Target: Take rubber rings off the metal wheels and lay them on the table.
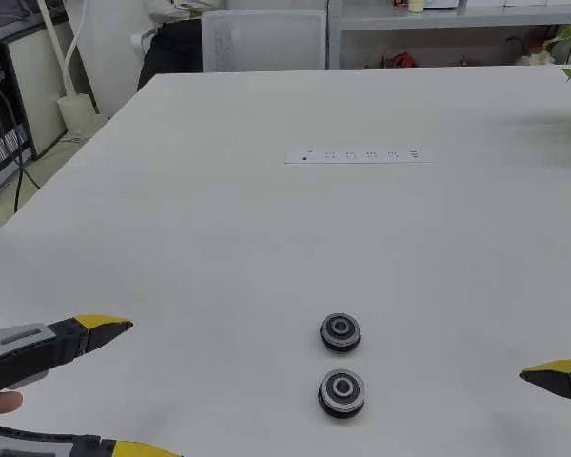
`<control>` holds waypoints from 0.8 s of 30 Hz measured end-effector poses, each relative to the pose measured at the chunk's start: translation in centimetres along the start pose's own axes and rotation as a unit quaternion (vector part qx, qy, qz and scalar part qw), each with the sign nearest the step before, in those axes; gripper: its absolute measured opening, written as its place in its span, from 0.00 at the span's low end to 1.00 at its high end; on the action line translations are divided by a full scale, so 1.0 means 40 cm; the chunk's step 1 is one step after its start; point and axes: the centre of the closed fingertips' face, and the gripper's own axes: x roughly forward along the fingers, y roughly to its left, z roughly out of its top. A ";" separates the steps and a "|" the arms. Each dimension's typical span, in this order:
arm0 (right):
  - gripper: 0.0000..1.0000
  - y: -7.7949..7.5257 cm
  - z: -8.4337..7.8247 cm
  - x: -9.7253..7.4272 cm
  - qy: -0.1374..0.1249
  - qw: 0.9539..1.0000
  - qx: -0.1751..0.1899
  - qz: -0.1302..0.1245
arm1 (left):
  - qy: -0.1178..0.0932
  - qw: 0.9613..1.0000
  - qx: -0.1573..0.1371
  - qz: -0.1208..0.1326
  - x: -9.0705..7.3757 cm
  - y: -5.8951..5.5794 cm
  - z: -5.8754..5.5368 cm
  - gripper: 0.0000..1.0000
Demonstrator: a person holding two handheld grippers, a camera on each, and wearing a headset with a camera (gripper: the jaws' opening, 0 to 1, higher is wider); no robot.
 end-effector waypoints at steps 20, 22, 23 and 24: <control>0.88 -0.017 -0.007 -0.017 -0.002 1.000 -0.002 -0.002 | 0.001 1.000 -0.001 0.008 0.005 0.001 0.000 0.94; 0.88 -0.017 -0.007 -0.017 -0.003 1.000 -0.001 -0.001 | 0.002 1.000 -0.002 0.010 0.004 0.001 0.000 0.94; 0.88 -0.017 -0.007 -0.018 -0.003 1.000 -0.001 0.000 | 0.002 1.000 -0.002 0.011 0.002 0.000 0.001 0.94; 0.88 -0.017 -0.009 -0.018 -0.003 1.000 -0.001 0.000 | 0.002 1.000 -0.003 0.012 0.001 0.001 0.001 0.94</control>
